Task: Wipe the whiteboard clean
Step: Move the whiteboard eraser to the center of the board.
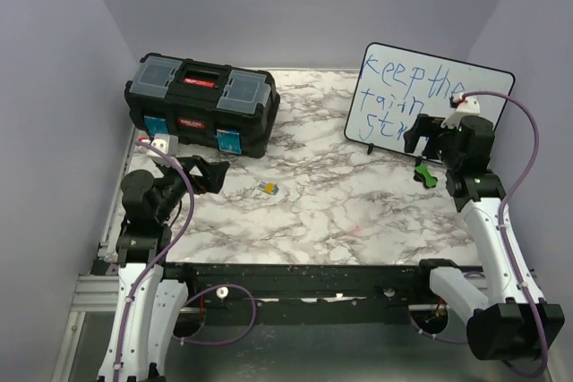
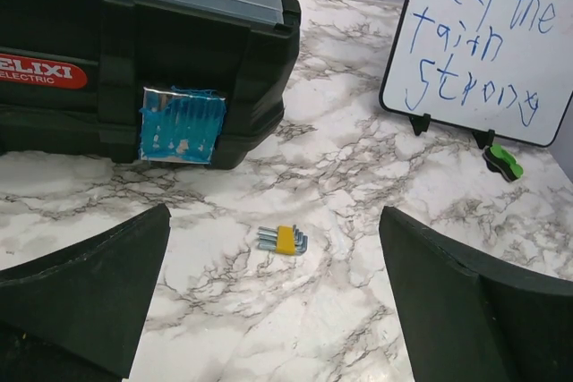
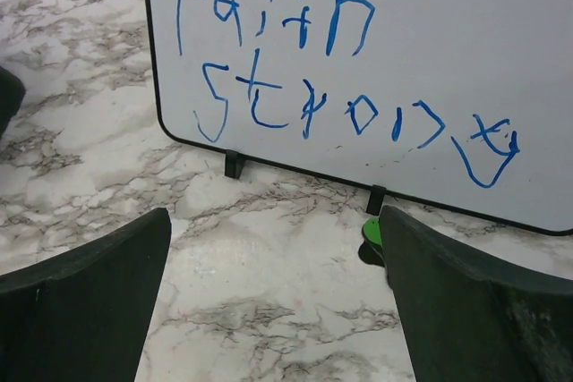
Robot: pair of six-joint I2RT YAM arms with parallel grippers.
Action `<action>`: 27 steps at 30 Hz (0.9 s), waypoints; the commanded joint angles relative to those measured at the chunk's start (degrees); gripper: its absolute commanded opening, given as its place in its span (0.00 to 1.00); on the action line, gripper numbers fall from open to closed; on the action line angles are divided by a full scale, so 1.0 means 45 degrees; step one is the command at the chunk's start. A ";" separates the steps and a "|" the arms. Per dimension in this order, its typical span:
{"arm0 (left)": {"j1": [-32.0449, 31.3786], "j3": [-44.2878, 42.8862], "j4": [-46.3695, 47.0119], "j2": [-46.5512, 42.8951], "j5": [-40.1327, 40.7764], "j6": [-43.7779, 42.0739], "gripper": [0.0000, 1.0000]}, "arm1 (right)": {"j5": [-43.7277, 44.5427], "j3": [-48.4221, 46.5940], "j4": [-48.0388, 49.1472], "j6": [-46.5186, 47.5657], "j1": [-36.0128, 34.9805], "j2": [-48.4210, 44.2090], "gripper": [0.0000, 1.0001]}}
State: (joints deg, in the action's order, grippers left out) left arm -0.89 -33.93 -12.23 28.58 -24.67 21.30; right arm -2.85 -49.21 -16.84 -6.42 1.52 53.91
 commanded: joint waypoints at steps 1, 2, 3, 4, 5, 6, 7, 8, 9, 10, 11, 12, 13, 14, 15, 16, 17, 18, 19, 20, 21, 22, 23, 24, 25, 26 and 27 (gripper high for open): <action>-0.0057 -0.0023 0.0041 0.0081 -0.0326 0.0089 0.99 | 0.0316 0.0040 -0.0020 0.0433 0.0070 0.0275 1.00; -0.0057 -0.0023 0.0060 0.0150 -0.0363 0.0101 0.99 | 0.0402 -0.0017 -0.0082 0.0678 0.0073 0.0306 1.00; -0.0057 -0.0046 0.0090 0.0194 -0.0410 0.0110 0.99 | 0.0408 0.0009 -0.0122 0.1007 0.0073 0.0294 1.00; -0.0057 -0.0056 0.0100 0.0216 -0.0451 0.0128 0.99 | 0.0311 0.0067 -0.0134 0.1489 0.0073 0.0239 1.00; -0.0052 -0.0040 0.0119 0.0209 -0.0492 0.0130 0.99 | -0.0098 0.0118 -0.0301 0.2137 0.0073 0.0172 1.00; -0.0056 -0.0023 0.0129 0.0201 -0.0506 0.0130 0.99 | -0.0546 0.0180 -0.0506 0.2944 0.0073 0.0104 1.00; -0.0055 -0.0032 0.0114 0.0182 -0.0477 0.0130 0.99 | -0.1344 0.0313 -0.0718 0.3562 0.0073 0.0029 1.00; -0.0057 0.0001 0.0101 0.0142 -0.0425 0.0113 0.99 | -0.1976 0.0432 -0.1065 0.4507 0.0073 -0.0021 1.00; -0.0065 -0.0008 0.0064 0.0114 -0.0399 0.0101 0.99 | -0.2702 0.0513 -0.1435 0.5341 0.0073 -0.0018 1.00; -0.0056 0.0001 0.0056 0.0082 -0.0388 0.0074 0.99 | -0.3104 0.0534 -0.1858 0.5856 0.0073 0.0052 1.00; -0.0057 0.0016 0.0048 0.0057 -0.0380 0.0071 0.99 | -0.3212 0.0535 -0.2062 0.5984 0.0068 0.0201 1.00; -0.0055 0.0015 0.0059 0.0007 -0.0360 0.0071 0.99 | -0.3009 0.0497 -0.2288 0.5924 0.0072 0.0417 1.00; -0.0057 0.0003 0.0043 -0.0008 -0.0361 0.0053 0.99 | -0.2866 0.0339 -0.2598 0.5908 0.0073 0.0734 1.00; -0.0057 -0.0003 0.0037 -0.0010 -0.0349 0.0052 0.99 | -0.2545 0.0102 -0.2959 0.5870 0.0073 0.1087 1.00; -0.0056 0.0000 0.0023 0.0005 -0.0321 0.0034 0.99 | -0.2289 -0.0109 -0.3357 0.5893 0.0072 0.1551 1.00; -0.0057 -0.0012 0.0017 -0.0001 -0.0320 0.0032 0.99 | -0.2084 -0.0355 -0.3786 0.5982 0.0086 0.2025 1.00; -0.0052 -0.0010 0.0022 0.0001 -0.0327 0.0042 0.99 | -0.1991 -0.0411 -0.3966 0.6088 0.0128 0.2272 1.00; -0.0067 -0.0005 0.0022 -0.0023 -0.0319 0.0052 0.99 | -0.1735 -0.0364 -0.3887 0.5968 0.0138 0.2412 1.00; -0.0091 -0.0009 0.0022 -0.0043 -0.0325 0.0052 0.99 | -0.1659 -0.0292 -0.3806 0.5923 0.0198 0.2503 1.00; -0.0132 -0.0014 0.0020 -0.0082 -0.0337 0.0063 0.99 | -0.1563 -0.0267 -0.3781 0.5902 0.0227 0.2624 1.00; -0.0182 -0.0003 0.0017 -0.0130 -0.0327 0.0052 0.99 | -0.1473 -0.0261 -0.3749 0.5863 0.0293 0.2734 1.00; -0.0258 0.0012 0.0022 -0.0140 -0.0320 0.0042 0.99 | -0.1419 -0.0270 -0.3721 0.5806 0.0371 0.2909 1.00; -0.0305 0.0016 0.0003 -0.0190 -0.0303 0.0033 0.99 | -0.1379 -0.0271 -0.3667 0.5787 0.0479 0.3089 1.00; -0.0366 -0.0017 -0.0028 -0.0255 -0.0300 0.0014 0.99 | -0.1290 -0.0256 -0.3591 0.5753 0.0552 0.3297 1.00; -0.0420 0.0014 -0.0036 -0.0331 -0.0291 0.0013 0.99 | -0.1136 -0.0296 -0.3465 0.5680 0.0610 0.3595 1.00; -0.0461 0.0014 -0.0036 -0.0433 -0.0273 0.0006 0.99 | -0.1048 -0.0339 -0.3393 0.5618 0.0673 0.3850 0.99; -0.0486 0.0052 -0.0022 -0.0526 -0.0254 0.0004 0.99 | -0.1029 -0.0414 -0.3341 0.5560 0.0704 0.4159 0.98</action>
State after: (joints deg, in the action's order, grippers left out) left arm -2.22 -33.93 -12.25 28.10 -25.21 21.45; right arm -10.28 -49.36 -31.55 18.90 3.62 68.69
